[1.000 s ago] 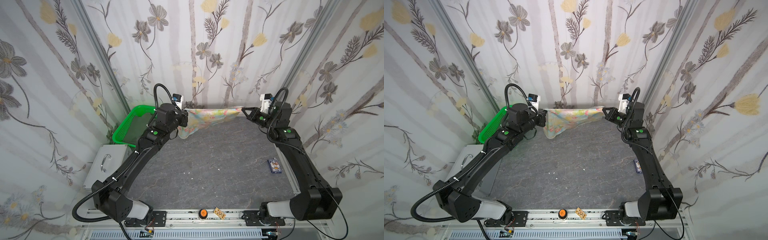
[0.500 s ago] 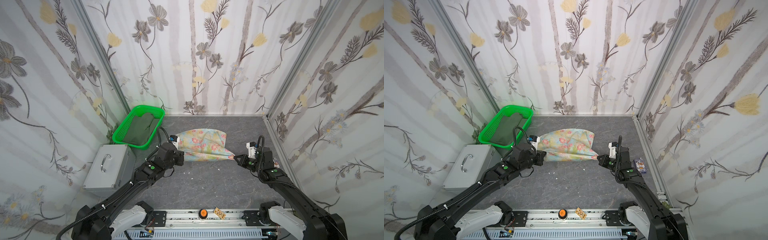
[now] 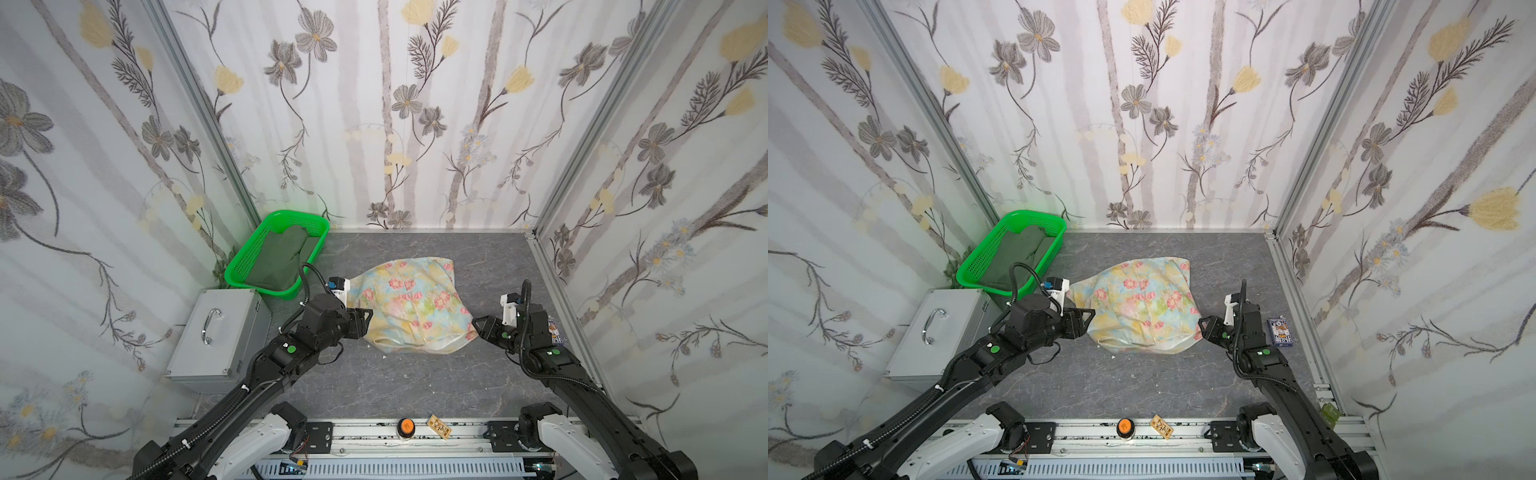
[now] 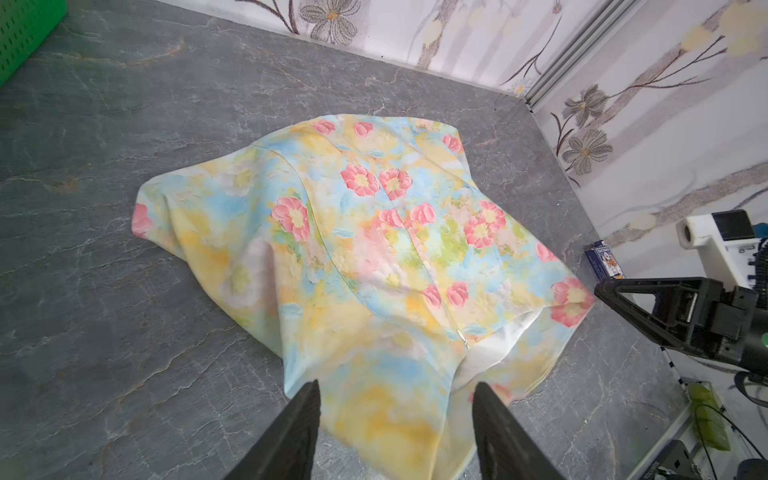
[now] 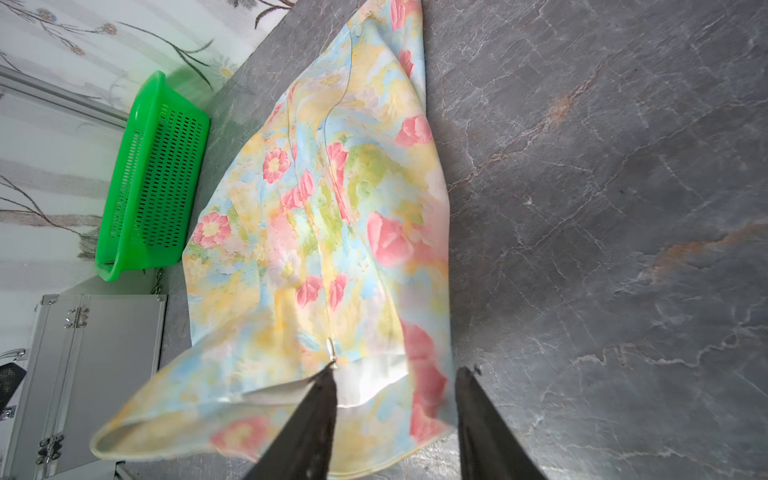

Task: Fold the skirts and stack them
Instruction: 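Lower the held skirt onto the table with both grippers, pulling it toward the robot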

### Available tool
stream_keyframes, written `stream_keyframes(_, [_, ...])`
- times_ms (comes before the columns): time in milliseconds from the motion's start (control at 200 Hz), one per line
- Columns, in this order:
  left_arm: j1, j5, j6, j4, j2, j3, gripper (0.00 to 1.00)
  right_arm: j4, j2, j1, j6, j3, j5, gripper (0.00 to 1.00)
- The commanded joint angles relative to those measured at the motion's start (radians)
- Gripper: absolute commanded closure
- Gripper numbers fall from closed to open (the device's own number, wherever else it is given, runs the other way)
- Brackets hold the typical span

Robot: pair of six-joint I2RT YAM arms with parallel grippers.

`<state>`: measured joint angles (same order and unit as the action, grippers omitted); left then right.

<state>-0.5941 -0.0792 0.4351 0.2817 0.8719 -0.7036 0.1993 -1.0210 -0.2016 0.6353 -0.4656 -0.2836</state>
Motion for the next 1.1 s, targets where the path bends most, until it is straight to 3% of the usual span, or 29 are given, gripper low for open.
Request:
stream_keyframes(0, [0.001, 0.045, 0.014, 0.046, -0.009, -0.015, 0.32, 0.018, 0.011, 0.000, -0.017, -0.048, 0.060, 0.41])
stream_keyframes(200, [0.000, 0.121, -0.005, 0.042, 0.174, -0.088, 0.29, -0.031, -0.073, -0.003, -0.025, -0.130, 0.022, 0.45])
stream_keyframes(280, [0.002, 0.151, -0.008, 0.030, 0.279, -0.124, 0.29, -0.089, -0.135, -0.022, -0.014, -0.137, 0.001, 0.56])
stream_keyframes(345, [0.002, 0.160, -0.003, 0.013, 0.354, -0.148, 0.29, -0.127, -0.192, -0.049, -0.008, -0.142, -0.001, 0.75])
stream_keyframes(445, [0.004, 0.139, 0.008, -0.040, 0.422, -0.155, 0.29, -0.174, -0.276, -0.104, -0.003, -0.148, 0.002, 0.90])
stream_keyframes(605, [-0.001, 0.040, -0.004, -0.085, 0.441, -0.127, 0.29, -0.221, -0.357, -0.136, 0.030, -0.083, -0.005, 0.92])
stream_keyframes(924, [0.003, 0.053, 0.095, -0.083, 0.442, 0.059, 0.28, -0.131, -0.333, -0.127, 0.033, 0.005, 0.108, 0.90])
stream_keyframes(1094, [0.002, 0.047, 0.106, -0.084, 0.498, 0.058, 0.28, -0.036, -0.309, -0.166, -0.038, -0.072, 0.160, 0.80])
